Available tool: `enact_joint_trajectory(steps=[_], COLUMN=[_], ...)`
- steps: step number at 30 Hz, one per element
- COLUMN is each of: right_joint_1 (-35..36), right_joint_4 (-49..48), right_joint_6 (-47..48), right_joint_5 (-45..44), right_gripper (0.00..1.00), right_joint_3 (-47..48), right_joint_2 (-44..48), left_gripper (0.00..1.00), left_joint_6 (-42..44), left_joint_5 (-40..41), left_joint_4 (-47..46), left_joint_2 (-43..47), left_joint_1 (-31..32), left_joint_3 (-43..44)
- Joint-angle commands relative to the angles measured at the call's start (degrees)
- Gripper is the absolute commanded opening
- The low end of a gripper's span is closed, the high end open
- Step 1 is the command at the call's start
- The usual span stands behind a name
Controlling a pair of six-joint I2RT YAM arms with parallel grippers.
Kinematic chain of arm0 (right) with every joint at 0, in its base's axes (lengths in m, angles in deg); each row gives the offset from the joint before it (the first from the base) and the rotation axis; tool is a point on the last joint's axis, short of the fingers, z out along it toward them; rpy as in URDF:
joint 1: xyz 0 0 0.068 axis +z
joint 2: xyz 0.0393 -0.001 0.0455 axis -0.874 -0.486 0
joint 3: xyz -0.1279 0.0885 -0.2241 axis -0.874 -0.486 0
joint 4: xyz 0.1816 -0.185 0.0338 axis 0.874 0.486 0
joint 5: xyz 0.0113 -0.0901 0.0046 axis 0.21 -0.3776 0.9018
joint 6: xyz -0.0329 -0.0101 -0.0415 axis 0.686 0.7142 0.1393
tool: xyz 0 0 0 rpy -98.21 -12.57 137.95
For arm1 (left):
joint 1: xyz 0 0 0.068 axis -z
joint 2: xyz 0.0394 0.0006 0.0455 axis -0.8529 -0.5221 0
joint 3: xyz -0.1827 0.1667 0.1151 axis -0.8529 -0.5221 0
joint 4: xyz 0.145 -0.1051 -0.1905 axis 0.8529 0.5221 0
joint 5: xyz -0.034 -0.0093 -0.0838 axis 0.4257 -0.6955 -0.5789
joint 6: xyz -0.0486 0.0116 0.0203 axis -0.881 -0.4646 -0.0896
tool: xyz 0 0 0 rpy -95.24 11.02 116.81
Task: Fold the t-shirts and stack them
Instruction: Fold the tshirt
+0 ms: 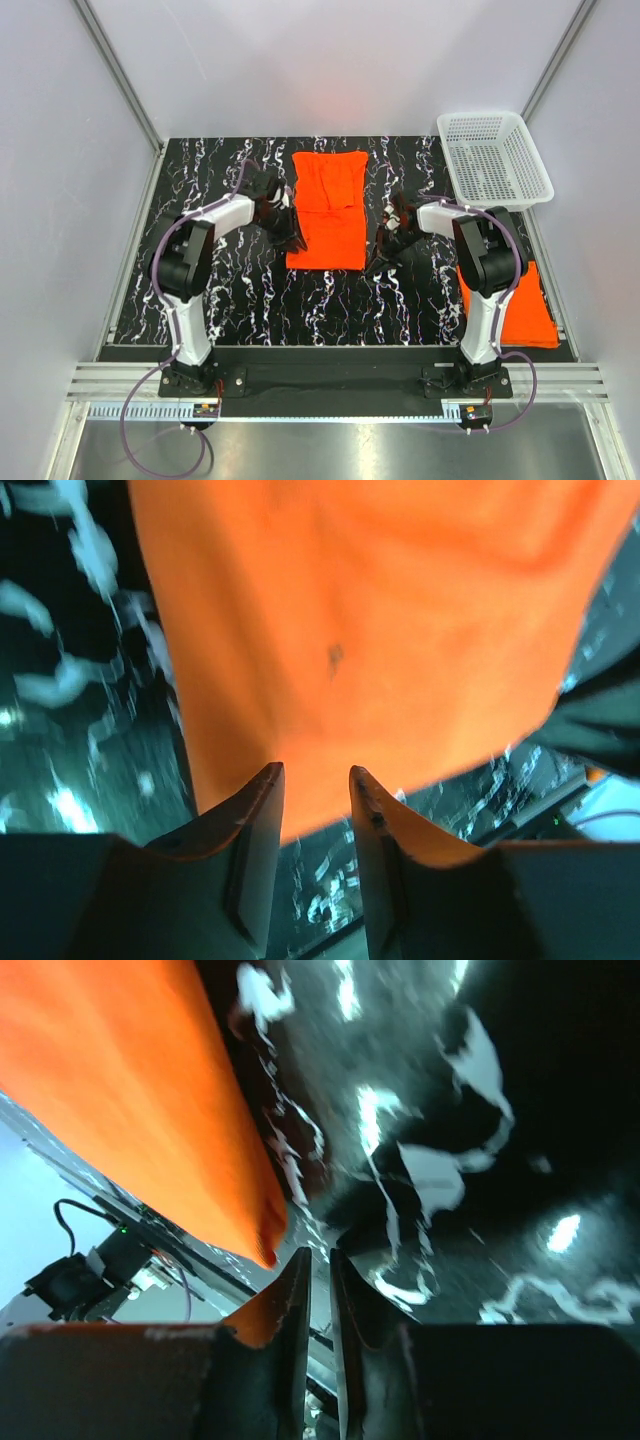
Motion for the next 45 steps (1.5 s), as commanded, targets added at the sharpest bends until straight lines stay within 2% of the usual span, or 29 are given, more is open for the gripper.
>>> enact_joint_trajectory(steps=[1, 7, 11, 16, 19, 24, 31, 35, 45], right_joint_1=[-0.2, 0.8, 3.2, 3.8, 3.4, -1.3, -4.0, -3.9, -3.8], right_joint_4=[0.3, -0.1, -2.6, -12.1, -13.6, -14.3, -13.7, -13.6, -14.0], right_joint_6=[1.3, -1.0, -2.9, -7.4, -6.3, -3.6, -5.2, -7.4, -10.6], right_joint_5=[-2.1, 4.5, 11.9, 17.7, 18.1, 15.7, 17.4, 17.4, 20.4], right_gripper=[0.2, 0.25, 0.32, 0.34, 0.32, 0.3, 0.3, 0.31, 0.3], right_joint_3=[-0.2, 3.6, 8.5, 8.2, 6.0, -1.9, -9.1, -6.0, 17.0], right_joint_2=[6.6, 9.5, 4.1, -2.8, -4.8, -5.2, 5.2, 9.2, -9.8], left_gripper=[0.39, 0.39, 0.37, 0.36, 0.36, 0.36, 0.37, 0.4, 0.38], left_joint_6=[1.6, -1.1, -2.5, -2.5, -1.5, 0.0, -1.7, -3.7, -8.2], left_joint_5=[-1.6, -6.5, -7.1, -5.8, -5.3, -4.5, -10.0, -12.1, -15.2], left_joint_4=[0.4, -1.5, -3.9, -7.0, -7.5, -8.6, -9.0, -9.2, -18.0], left_joint_2=[8.1, 9.7, 6.9, 5.2, 3.9, 3.7, 13.3, 14.2, -4.0], left_joint_1=[0.7, 1.1, 1.0, 0.5, -0.3, -0.7, -0.1, -0.2, -2.8], left_joint_3=[-1.3, -2.0, -4.2, -7.3, -9.2, -14.5, -18.9, -13.6, 3.0])
